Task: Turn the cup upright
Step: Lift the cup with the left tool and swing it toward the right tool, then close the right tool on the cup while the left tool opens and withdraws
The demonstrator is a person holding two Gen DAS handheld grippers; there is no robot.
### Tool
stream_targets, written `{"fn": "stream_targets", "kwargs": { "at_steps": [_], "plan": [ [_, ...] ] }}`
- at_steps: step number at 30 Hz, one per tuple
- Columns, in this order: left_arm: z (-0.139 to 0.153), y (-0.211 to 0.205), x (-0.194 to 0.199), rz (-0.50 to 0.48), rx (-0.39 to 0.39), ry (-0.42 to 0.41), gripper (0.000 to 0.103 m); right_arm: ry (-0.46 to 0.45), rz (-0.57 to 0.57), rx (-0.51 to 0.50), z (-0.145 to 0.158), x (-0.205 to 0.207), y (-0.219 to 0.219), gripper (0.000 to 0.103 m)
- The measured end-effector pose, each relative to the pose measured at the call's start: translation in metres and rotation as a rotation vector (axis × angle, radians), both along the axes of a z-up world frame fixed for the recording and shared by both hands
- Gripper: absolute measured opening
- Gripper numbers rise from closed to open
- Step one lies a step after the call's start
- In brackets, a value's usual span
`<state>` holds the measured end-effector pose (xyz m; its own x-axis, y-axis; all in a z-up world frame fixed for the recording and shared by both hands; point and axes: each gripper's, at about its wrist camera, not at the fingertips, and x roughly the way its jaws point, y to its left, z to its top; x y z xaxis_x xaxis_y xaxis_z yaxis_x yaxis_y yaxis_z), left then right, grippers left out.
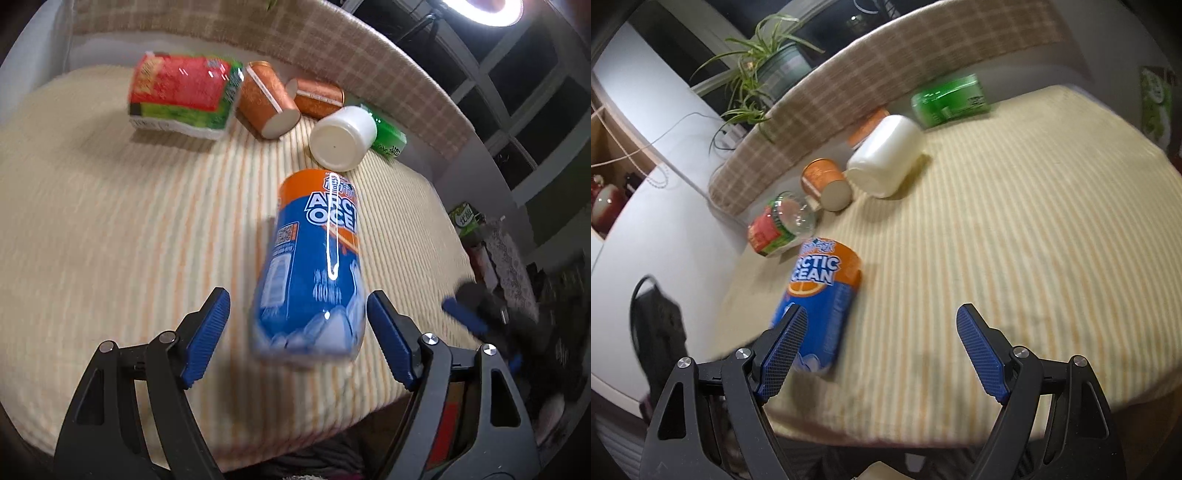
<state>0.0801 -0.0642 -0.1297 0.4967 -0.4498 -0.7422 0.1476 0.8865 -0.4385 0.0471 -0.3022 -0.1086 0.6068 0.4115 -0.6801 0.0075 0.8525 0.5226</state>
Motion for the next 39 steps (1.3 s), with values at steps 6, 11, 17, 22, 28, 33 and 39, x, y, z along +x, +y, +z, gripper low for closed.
{"fn": "stream_targets", "kwargs": {
  "at_steps": [6, 11, 17, 22, 28, 33, 39],
  "plan": [
    [0.016, 0.033, -0.037, 0.033, 0.128, -0.088, 0.079, 0.081, 0.073, 0.06, -0.007, 0.038, 0.024, 0.083],
    [0.022, 0.063, -0.059, 0.107, 0.244, -0.122, 0.079, 0.195, 0.105, 0.147, -0.023, 0.066, 0.037, 0.083],
    [0.025, 0.081, -0.064, 0.15, 0.243, -0.127, 0.079, 0.273, 0.111, 0.22, -0.031, 0.084, 0.042, 0.083],
    [0.026, 0.081, -0.066, 0.148, 0.222, -0.127, 0.079, 0.336, 0.12, 0.271, -0.041, 0.097, 0.045, 0.083],
    [0.026, 0.079, -0.068, 0.155, 0.216, -0.128, 0.079, 0.37, 0.142, 0.266, -0.048, 0.105, 0.051, 0.075],
    [0.025, 0.079, -0.067, 0.163, 0.199, -0.121, 0.079, 0.368, 0.174, 0.25, -0.05, 0.107, 0.057, 0.063],
    [0.023, 0.075, -0.063, 0.156, 0.187, -0.12, 0.079, 0.289, 0.199, 0.211, -0.042, 0.101, 0.052, 0.061]
  ]
}}
